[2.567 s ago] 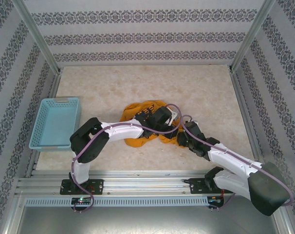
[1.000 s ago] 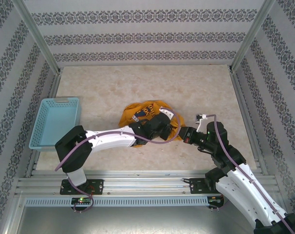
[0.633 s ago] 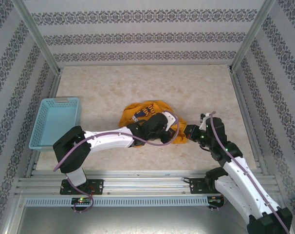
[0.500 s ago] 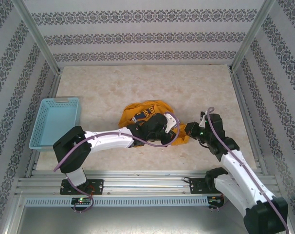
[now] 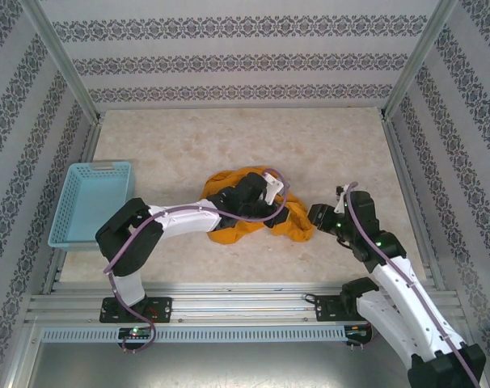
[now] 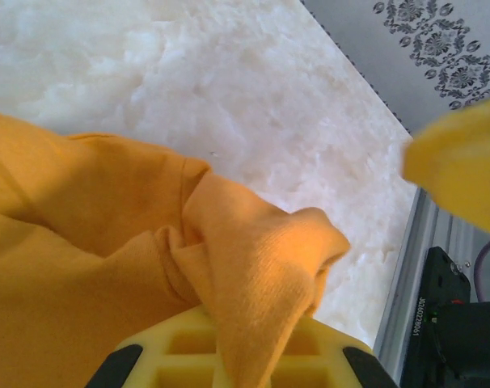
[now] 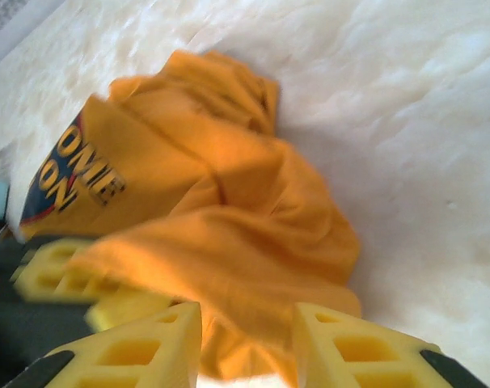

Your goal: Fold the inside-out t-shirt

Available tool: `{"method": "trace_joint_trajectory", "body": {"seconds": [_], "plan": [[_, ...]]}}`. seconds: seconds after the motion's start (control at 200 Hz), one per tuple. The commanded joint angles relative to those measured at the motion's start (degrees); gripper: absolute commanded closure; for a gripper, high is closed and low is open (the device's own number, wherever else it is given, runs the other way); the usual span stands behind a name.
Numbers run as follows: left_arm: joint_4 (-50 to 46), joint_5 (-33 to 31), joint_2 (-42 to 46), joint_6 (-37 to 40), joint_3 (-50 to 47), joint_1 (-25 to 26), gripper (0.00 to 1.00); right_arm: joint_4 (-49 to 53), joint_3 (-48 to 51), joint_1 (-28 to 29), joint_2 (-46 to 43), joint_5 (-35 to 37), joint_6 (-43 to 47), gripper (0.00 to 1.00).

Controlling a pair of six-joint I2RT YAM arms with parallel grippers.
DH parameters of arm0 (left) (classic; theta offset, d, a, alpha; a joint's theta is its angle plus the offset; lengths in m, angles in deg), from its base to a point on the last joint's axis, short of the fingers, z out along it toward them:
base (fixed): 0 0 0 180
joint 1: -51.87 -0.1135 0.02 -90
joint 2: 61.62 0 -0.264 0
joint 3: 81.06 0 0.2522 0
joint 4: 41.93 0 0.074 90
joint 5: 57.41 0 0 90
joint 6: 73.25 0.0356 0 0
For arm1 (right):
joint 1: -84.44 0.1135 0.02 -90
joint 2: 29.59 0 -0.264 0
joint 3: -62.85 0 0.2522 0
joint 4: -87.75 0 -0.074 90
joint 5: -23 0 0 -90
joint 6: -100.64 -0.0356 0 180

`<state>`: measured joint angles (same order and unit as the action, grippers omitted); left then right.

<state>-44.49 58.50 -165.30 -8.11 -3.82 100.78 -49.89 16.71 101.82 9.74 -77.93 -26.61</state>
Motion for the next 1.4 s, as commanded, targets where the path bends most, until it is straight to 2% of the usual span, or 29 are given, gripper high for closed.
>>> {"method": "trace_joint_trajectory", "body": {"seconds": [0.0, 0.07, 0.22, 0.4, 0.54, 0.635, 0.824, 1.079, 1.394], "plan": [[3.30, 2.62, -0.60, -1.90, 1.37, -0.04, 1.00, 1.39, -0.73, 5.16, 0.74, 1.61, 0.06, 0.66], [3.11, 2.51, -0.77, -1.94, 1.63, -0.04, 1.00, -1.08, -0.23, 7.75, 2.47, 2.42, -1.70, 0.67], [1.14, 1.49, -0.50, -1.45, 2.03, -0.12, 1.00, -8.23, 2.34, 8.52, 6.76, -1.01, -4.51, 0.70], [0.16, 0.80, 0.32, -0.97, 1.96, -0.12, 1.00, -11.45, 6.26, 9.88, 7.35, 1.40, -8.40, 0.73], [1.02, 1.54, 0.32, -0.96, 1.74, -0.13, 1.00, -8.66, 6.19, 10.76, 8.04, 10.02, -8.09, 0.67], [1.41, 2.71, 0.32, -1.07, 1.84, -0.13, 1.00, -10.70, 6.07, 8.71, 9.78, 12.30, -6.19, 0.66], [1.11, 3.94, 1.01, -0.63, 1.30, -0.13, 1.00, -14.63, 2.90, 1.95, 16.24, 6.44, -2.30, 0.67], [3.08, 5.50, 0.93, -1.24, 0.26, -0.13, 1.00, -17.08, 0.26, 1.60, 21.44, 3.63, -0.58, 0.68], [2.99, 6.23, 1.07, -0.91, 0.52, -0.13, 1.00, -21.28, 0.97, 1.68, 25.30, 0.21, -0.54, 0.58]]}}
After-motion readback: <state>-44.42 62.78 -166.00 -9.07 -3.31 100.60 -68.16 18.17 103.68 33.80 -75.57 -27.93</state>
